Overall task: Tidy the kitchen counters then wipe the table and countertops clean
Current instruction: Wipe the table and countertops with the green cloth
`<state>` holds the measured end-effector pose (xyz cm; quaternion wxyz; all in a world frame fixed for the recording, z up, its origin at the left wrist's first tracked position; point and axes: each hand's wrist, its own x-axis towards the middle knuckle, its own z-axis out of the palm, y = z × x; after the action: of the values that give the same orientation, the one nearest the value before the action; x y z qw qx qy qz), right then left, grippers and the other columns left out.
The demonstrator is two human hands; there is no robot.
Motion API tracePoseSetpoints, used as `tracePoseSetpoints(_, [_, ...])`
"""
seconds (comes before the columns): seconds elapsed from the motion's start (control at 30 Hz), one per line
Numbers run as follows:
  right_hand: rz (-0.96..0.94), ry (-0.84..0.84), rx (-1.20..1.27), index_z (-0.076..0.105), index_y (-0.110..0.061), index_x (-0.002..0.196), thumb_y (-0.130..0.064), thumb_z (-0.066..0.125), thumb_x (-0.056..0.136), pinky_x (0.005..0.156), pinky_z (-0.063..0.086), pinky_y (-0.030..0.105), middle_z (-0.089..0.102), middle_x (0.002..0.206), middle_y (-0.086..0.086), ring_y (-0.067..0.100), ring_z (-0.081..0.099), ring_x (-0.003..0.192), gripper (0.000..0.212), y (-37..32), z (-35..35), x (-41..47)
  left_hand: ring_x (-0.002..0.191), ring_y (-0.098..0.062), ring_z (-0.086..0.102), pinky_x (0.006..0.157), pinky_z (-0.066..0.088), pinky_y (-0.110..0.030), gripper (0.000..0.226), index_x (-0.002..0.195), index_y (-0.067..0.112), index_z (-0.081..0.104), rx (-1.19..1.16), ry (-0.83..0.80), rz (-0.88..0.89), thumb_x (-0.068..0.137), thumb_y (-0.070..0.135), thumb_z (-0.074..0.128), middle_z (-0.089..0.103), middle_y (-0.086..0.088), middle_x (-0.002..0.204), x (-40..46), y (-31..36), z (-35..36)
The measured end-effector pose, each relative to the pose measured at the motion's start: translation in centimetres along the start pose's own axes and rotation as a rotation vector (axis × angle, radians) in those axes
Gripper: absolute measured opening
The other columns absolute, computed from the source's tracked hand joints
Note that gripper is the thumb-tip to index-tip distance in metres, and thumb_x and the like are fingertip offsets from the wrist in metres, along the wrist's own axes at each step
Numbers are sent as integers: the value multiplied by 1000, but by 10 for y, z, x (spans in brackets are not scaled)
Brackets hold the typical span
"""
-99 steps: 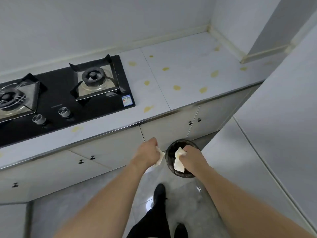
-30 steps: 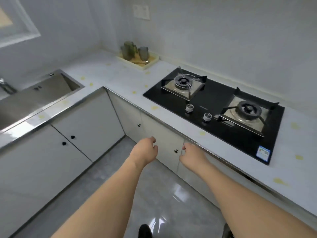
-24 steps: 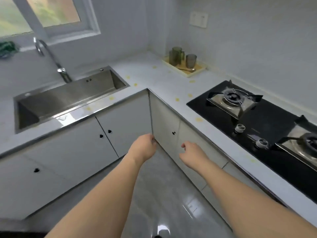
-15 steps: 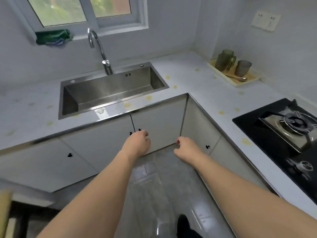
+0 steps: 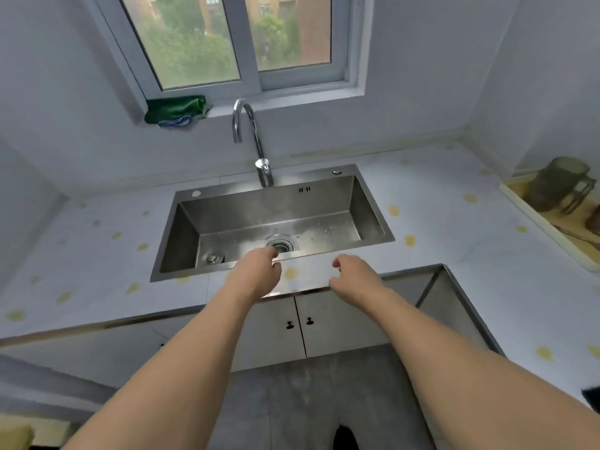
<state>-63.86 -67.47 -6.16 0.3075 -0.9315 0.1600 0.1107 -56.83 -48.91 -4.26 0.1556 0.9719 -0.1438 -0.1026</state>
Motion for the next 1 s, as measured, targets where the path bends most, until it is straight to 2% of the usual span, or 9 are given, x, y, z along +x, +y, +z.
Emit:
tracePoseSetpoints(0.1, [-39, 11, 5, 46, -16, 136, -15, 48, 88, 94, 46, 35, 48, 138, 5, 24, 52, 119, 49, -25, -23, 40, 111, -27, 58, 90, 48, -35, 31, 123, 11, 60, -21, 48, -22, 98, 23, 46, 64, -6, 123, 35, 1, -26])
tracePoseSetpoints(0.33, [-141, 16, -31, 51, -15, 131, -16, 49, 86, 97, 45, 37, 51, 133, 6, 23, 52, 117, 46, -73, -41, 121, 107, -24, 59, 84, 50, -34, 33, 124, 13, 59, -38, 92, -36, 97, 22, 45, 64, -3, 121, 104, -22, -63])
tracePoseSetpoints(0.53, [-179, 12, -53, 51, -15, 130, -18, 52, 88, 97, 44, 34, 51, 131, 6, 22, 53, 116, 42, -117, -38, 176, 103, -25, 60, 88, 50, -38, 27, 117, 10, 60, -24, 76, -30, 97, 22, 46, 65, -7, 116, 164, -54, -86])
tracePoseSetpoints(0.63, [-185, 38, -50, 52, -15, 130, -20, 54, 89, 95, 45, 33, 52, 130, 6, 22, 53, 115, 41, -145, -38, 206, 107, -28, 60, 91, 50, -38, 29, 121, 11, 61, -25, 85, 7, 97, 22, 48, 65, -9, 119, 192, -72, -103])
tracePoseSetpoints(0.8, [-251, 78, -30, 53, -13, 129, -18, 52, 89, 95, 42, 30, 53, 130, 7, 21, 53, 116, 41, -219, -37, 257, 116, -24, 57, 97, 48, -36, 36, 132, 17, 57, -24, 74, 27, 98, 26, 48, 61, -5, 131, 249, -133, -145])
tracePoseSetpoints(1.0, [-376, 221, 22, 55, -15, 128, -21, 52, 91, 96, 46, 34, 57, 126, 3, 18, 56, 110, 37, -311, -50, 316, 111, -24, 60, 95, 49, -33, 34, 129, 13, 59, -93, 156, 38, 99, 25, 51, 63, -7, 127, 299, -197, -205])
